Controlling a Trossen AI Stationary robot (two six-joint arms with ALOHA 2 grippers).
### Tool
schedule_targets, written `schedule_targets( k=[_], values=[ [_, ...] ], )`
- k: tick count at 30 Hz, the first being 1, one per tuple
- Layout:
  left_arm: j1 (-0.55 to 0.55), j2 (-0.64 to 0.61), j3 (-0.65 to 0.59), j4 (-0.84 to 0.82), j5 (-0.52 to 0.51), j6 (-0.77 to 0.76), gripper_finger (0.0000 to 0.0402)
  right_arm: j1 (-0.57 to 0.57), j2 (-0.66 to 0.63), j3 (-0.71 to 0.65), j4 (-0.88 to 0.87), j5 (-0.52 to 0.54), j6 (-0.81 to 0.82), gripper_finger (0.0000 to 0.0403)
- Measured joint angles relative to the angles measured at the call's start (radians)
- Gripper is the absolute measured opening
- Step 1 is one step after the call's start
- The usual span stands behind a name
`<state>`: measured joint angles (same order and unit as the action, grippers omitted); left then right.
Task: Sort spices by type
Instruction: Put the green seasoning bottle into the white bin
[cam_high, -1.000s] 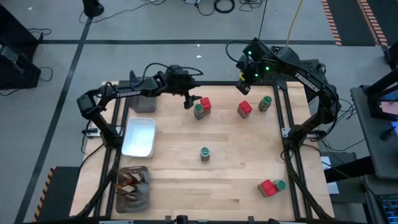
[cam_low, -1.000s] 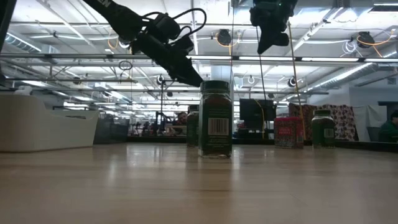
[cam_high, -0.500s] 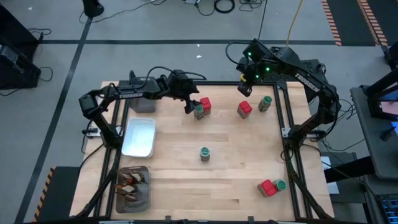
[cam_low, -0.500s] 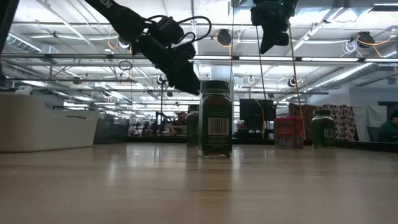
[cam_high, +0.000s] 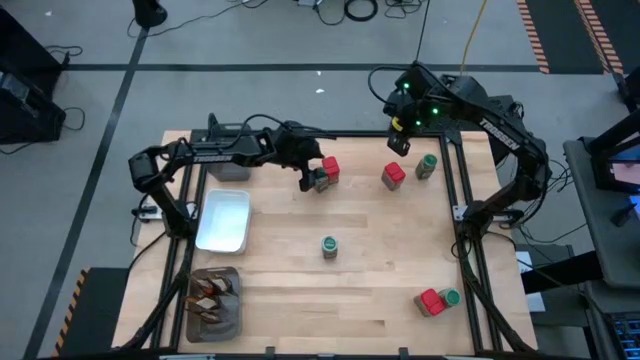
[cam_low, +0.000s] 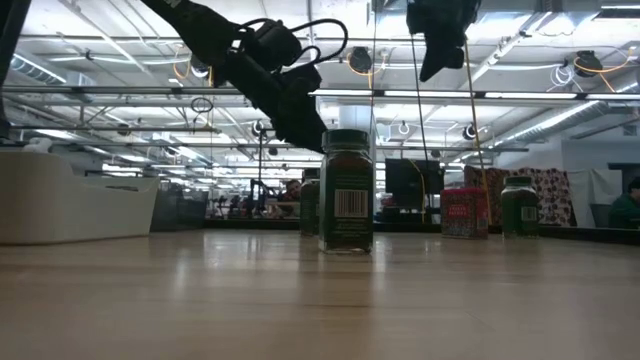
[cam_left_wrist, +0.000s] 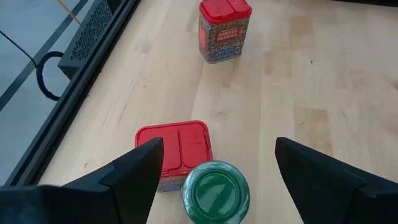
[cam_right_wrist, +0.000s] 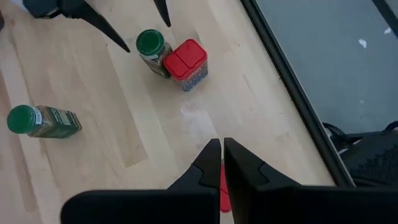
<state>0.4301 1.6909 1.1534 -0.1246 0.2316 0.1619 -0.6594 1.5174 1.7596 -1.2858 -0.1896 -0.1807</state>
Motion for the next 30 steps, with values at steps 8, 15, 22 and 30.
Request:
schedule_targets(
  k=[8, 15, 22, 30],
  values=[
    [-0.012, 0.044, 0.0, 0.002, -0.006, -0.051, 0.0313, -0.007, -0.044, 0.0, 0.005, 0.0, -0.071, 0.0],
    [-0.051, 0.064, 0.0, -0.008, -0.085, -0.058, 0.0313, -0.016, -0.065, 0.0, 0.012, 0.0, -0.097, 0.0],
    [-0.079, 0.065, 0.0, -0.018, -0.231, -0.051, 0.0313, -0.022, -0.066, -0.008, 0.025, 0.0, -0.117, 0.0],
    [-0.079, 0.065, 0.0, -0.023, -0.252, -0.053, 0.0313, -0.048, -0.146, -0.202, 0.161, -0.003, -0.1, 0.0]
  ],
)
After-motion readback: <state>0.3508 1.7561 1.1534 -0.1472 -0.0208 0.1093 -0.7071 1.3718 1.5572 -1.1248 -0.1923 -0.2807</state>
